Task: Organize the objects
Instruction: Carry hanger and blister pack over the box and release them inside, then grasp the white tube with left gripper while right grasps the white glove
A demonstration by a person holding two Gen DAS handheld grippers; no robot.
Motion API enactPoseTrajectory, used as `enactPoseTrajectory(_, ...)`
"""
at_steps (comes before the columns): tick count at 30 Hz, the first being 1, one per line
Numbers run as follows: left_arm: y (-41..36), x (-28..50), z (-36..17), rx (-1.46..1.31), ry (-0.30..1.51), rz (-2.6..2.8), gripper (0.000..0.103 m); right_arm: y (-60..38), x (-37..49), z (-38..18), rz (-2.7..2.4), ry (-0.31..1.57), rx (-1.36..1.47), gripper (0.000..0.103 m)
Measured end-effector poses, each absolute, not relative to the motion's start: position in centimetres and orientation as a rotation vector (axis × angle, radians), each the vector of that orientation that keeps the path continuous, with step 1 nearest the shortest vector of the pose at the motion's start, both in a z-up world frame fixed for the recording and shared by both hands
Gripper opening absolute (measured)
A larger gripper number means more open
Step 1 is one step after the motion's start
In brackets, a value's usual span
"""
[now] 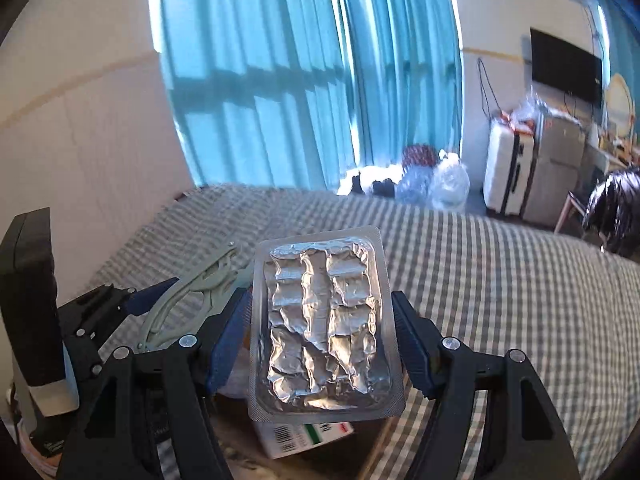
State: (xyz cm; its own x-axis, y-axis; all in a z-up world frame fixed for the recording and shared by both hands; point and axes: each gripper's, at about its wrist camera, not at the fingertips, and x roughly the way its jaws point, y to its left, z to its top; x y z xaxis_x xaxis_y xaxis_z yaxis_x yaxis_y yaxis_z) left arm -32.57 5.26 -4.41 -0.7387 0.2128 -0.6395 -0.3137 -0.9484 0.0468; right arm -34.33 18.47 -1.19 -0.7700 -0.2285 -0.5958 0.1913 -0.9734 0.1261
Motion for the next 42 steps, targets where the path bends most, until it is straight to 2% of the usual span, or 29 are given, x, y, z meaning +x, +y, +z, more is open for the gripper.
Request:
enactPoseTrajectory(5,5.1,-34.2,-8.3,-1.042,0.182,2.630,0.067,19.0,-36.4,-5.5,-2.750,-0.094,1.044,0.069)
enactPoseTrajectory(9,4.7,-34.1,-8.9,-1.039,0.163,2.599,0.067,19.9,-36.9,-6.7,-2.742,-0.138,1.084,0.072)
enactPoseTrajectory(10,4.5,-34.0,-8.8,-1.040,0.157,2.601,0.069,19.9,-36.9,-6.5,-2.734,-0.141,1.086,0.074)
enactPoseTrajectory(12,4.4,-33.6,-8.1,-1.033,0.148,2.606,0.070,19.8,-36.2,-5.6,-2.770,-0.120,1.039,0.089)
enactPoseTrajectory(13,4.3,-33.4,-7.7,-1.020,0.146,2.615,0.076,19.7,-35.6,-4.9,-2.795,-0.107,1.014,0.092)
enactPoseTrajectory(14,4.1,-32.8,-7.0,-1.000,0.147,2.639,0.090,19.6,-35.3,-4.3,-2.805,-0.100,0.999,0.093)
enactPoseTrajectory(16,3.3,-31.8,-5.6,-0.950,0.141,2.684,0.098,19.5,-34.1,-2.7,-2.824,-0.093,0.972,0.093)
enactPoseTrajectory(24,0.5,-25.7,0.7,-0.866,0.084,2.776,0.100,19.2,-26.1,5.0,-2.915,0.039,0.859,0.097)
enactPoseTrajectory(28,-0.6,-21.3,3.6,-0.795,0.110,2.842,0.103,19.6,-20.9,7.9,-2.940,0.071,0.816,0.098)
enactPoseTrajectory(36,-2.1,-13.9,6.2,-0.783,0.134,2.898,0.103,19.2,-12.6,10.1,-2.963,0.130,0.791,0.099)
enactPoseTrajectory(42,-3.0,-11.1,5.4,-0.797,0.109,2.958,0.103,18.9,-9.3,9.2,-2.957,0.145,0.792,0.100)
